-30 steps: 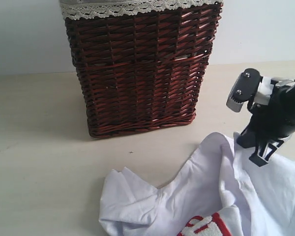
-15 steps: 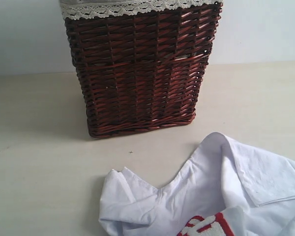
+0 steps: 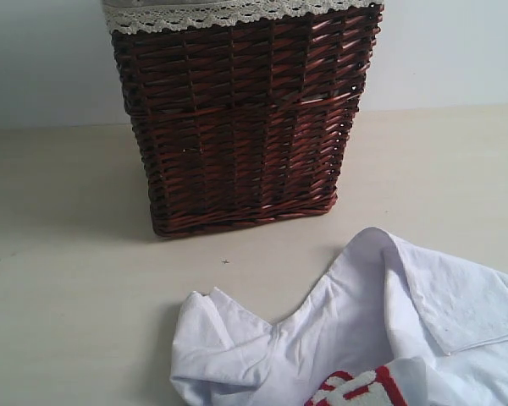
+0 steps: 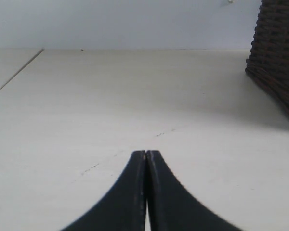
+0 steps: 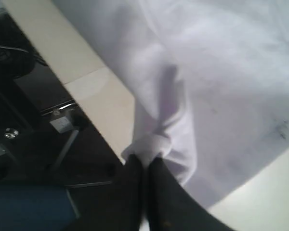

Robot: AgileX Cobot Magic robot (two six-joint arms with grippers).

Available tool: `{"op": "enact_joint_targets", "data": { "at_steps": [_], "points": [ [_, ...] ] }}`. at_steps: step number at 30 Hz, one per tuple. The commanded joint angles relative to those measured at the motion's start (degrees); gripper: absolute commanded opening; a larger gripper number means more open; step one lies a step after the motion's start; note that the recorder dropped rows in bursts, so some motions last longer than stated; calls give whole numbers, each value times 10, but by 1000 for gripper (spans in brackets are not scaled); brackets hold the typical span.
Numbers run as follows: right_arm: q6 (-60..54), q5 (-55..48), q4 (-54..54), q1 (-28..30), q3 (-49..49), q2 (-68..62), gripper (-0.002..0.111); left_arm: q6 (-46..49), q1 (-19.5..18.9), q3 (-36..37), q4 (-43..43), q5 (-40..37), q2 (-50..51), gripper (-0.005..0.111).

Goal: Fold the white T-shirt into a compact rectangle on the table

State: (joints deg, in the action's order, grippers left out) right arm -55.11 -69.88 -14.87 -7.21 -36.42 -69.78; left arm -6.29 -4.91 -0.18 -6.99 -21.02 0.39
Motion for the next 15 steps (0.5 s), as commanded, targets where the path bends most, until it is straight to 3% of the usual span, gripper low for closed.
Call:
{"op": "enact_joint_targets", "data": {
  "at_steps": [1,4,9,10,15],
  "points": [
    [0,-1,39,4,43,7,0,1,0,2,-2,2,-4,0],
    [-7,-1,61,4,65,7,6,1,0,2,-2,2,-4,0],
    [1,-1,64,4,70,3,45,1,0,2,-2,2,-4,0],
    [15,-1,64,4,70,3,49,1,0,2,-2,2,-4,0],
    [95,-1,40,4,67,13,50,1,0,2,-2,2,-4,0]
  ]
}}
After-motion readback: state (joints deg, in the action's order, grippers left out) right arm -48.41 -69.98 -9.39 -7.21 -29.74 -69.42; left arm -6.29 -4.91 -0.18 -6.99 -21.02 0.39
